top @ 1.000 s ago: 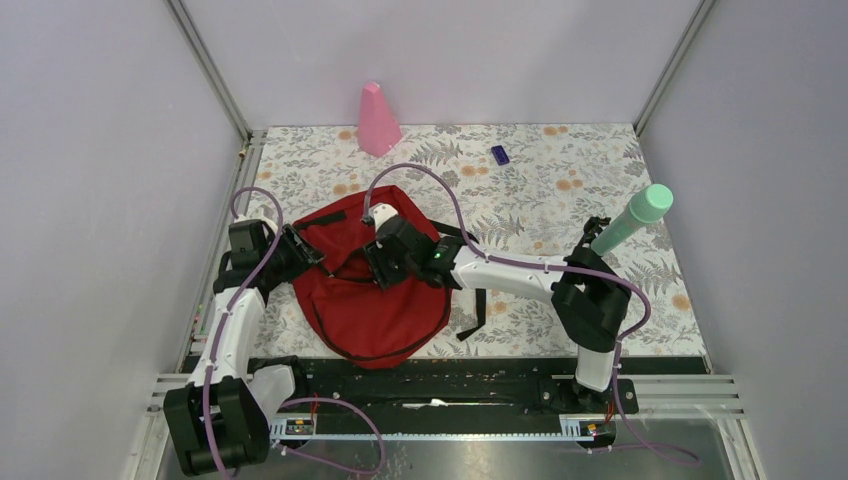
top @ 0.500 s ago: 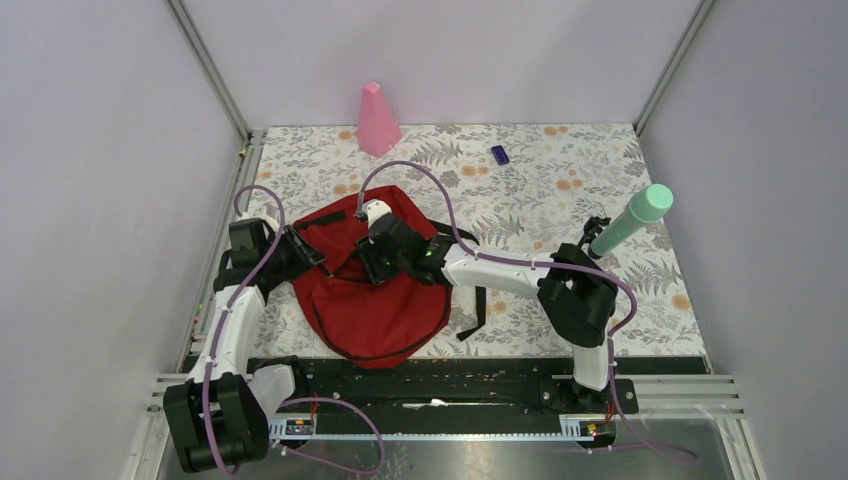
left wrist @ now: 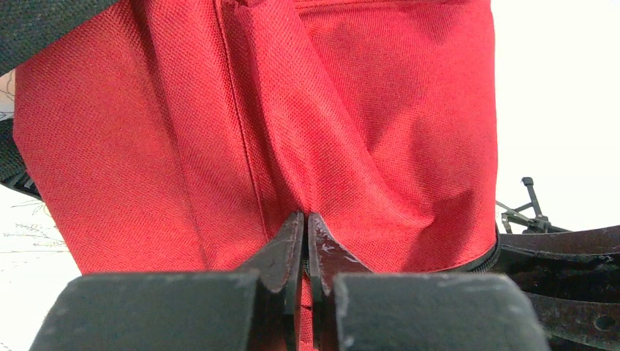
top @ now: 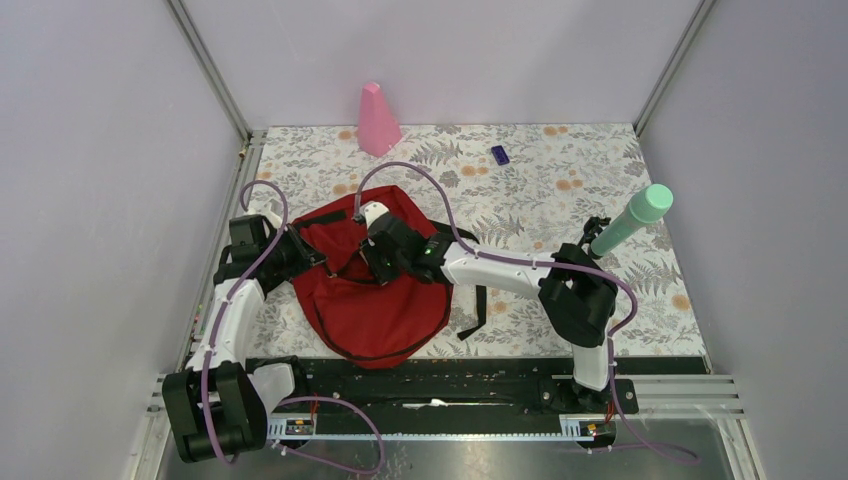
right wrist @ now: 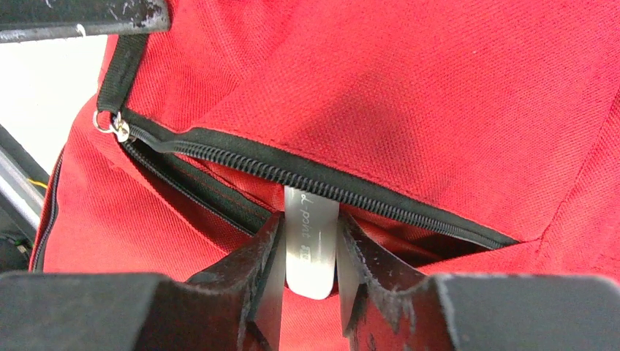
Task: Pack the student bag
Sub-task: Adjust the stationery in the student bag.
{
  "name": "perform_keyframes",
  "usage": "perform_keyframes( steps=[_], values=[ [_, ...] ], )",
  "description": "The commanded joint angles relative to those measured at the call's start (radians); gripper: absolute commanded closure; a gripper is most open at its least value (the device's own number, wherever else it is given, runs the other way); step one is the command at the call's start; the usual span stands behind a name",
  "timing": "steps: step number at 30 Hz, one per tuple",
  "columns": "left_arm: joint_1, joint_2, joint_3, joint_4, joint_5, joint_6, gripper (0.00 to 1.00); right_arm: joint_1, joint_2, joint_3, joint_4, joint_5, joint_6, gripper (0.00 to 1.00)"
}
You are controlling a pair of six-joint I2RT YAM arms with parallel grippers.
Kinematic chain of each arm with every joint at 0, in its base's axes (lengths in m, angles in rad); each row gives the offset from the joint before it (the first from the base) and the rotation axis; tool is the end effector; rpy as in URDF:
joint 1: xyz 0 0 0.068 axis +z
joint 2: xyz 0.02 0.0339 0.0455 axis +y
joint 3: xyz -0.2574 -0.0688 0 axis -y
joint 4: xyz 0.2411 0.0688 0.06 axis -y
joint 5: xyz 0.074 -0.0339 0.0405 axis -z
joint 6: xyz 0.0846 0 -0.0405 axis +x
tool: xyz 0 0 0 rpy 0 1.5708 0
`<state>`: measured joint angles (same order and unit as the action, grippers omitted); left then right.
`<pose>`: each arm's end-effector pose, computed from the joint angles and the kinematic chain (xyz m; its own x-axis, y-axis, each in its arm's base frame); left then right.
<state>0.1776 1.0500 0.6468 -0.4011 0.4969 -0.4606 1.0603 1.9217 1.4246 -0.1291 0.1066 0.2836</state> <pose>0.2435 0.0027 0.1905 -0.7108 -0.5245 -0.4687 -0.1627 0.7708 -0.6159 0.2410 0.4119 0.2003 -0.5059 -0.3339 -0.7953 -0.7123 0.6817 0.1669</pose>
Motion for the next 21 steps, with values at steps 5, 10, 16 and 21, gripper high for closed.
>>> perform_keyframes(
  steps=[5, 10, 16, 21],
  values=[
    [-0.001, -0.034, 0.034, 0.045, 0.074, 0.007, 1.0, 0.006, 0.014, 0.168, -0.264, -0.118, -0.09, 0.88],
    [-0.001, -0.05, 0.03, 0.055, 0.09, 0.002, 1.0, 0.006, 0.076, 0.272, -0.394, -0.166, -0.105, 0.88],
    [-0.001, -0.074, 0.022, 0.066, 0.098, -0.001, 1.0, 0.006, 0.145, 0.385, -0.498, -0.182, -0.113, 0.86],
    [-0.001, -0.084, 0.021, 0.064, 0.083, -0.004, 1.0, 0.012, 0.185, 0.457, -0.578, -0.195, -0.107, 0.86]
  ],
)
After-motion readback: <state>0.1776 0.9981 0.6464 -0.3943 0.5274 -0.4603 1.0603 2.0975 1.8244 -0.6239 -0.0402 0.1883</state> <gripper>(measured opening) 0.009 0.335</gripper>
